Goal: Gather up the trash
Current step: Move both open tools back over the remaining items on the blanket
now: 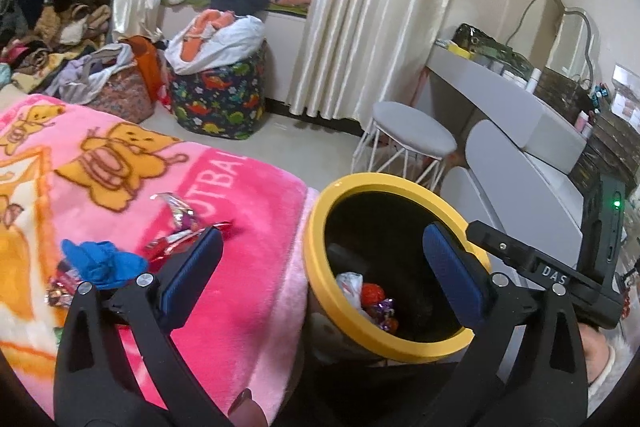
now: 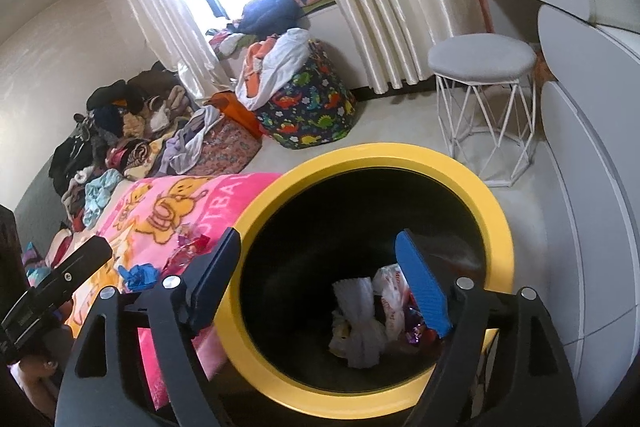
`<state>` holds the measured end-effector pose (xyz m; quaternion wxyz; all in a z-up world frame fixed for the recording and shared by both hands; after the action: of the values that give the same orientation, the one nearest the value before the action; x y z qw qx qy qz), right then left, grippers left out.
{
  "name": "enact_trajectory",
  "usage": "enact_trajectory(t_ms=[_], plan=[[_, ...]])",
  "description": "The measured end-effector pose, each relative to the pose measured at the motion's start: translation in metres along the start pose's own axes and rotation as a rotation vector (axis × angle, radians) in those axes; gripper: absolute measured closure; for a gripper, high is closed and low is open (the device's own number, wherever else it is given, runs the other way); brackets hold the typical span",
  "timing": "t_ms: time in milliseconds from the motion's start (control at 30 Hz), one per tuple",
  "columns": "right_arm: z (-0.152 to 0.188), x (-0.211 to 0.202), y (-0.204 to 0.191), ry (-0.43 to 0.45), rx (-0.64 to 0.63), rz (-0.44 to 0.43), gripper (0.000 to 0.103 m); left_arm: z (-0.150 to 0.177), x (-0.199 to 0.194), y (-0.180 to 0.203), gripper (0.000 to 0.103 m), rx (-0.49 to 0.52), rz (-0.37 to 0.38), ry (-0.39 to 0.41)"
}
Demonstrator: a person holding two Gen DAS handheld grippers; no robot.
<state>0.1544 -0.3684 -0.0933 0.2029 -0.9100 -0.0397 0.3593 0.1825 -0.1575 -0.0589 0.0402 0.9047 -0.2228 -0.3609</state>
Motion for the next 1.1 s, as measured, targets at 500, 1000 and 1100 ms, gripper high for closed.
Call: enact_trajectory(t_ms=[500, 1000, 1100], plan=[[0.000, -0.005, -0.042, -0.002, -0.088, -0.032, 0.023, -0.002, -0.032, -0.030, 0.011, -0.018, -0.073, 0.068], [0.005, -0.001, -0.086, -0.014, -0.181, -0.076, 0.022, 0.002, -0.055, -0.064, 0.011, -0.083, -0.109, 0.104], [0.006, 0.002, -0.098, -0.021, -0.208, -0.084, 0.022, 0.003, -0.061, -0.073, 0.011, -0.094, -0.121, 0.110]])
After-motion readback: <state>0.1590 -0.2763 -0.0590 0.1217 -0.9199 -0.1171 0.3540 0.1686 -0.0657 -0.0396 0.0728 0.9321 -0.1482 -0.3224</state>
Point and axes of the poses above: each gripper's, at about its wrist camera, not at the fingertips, and x roughly the way its jaws point, y to its right, z to its underside, the point moved 7 cm from there along x, roughly the way its jaws point, and after that the axes turned 6 degrees about -y, right-handed, at the moved point
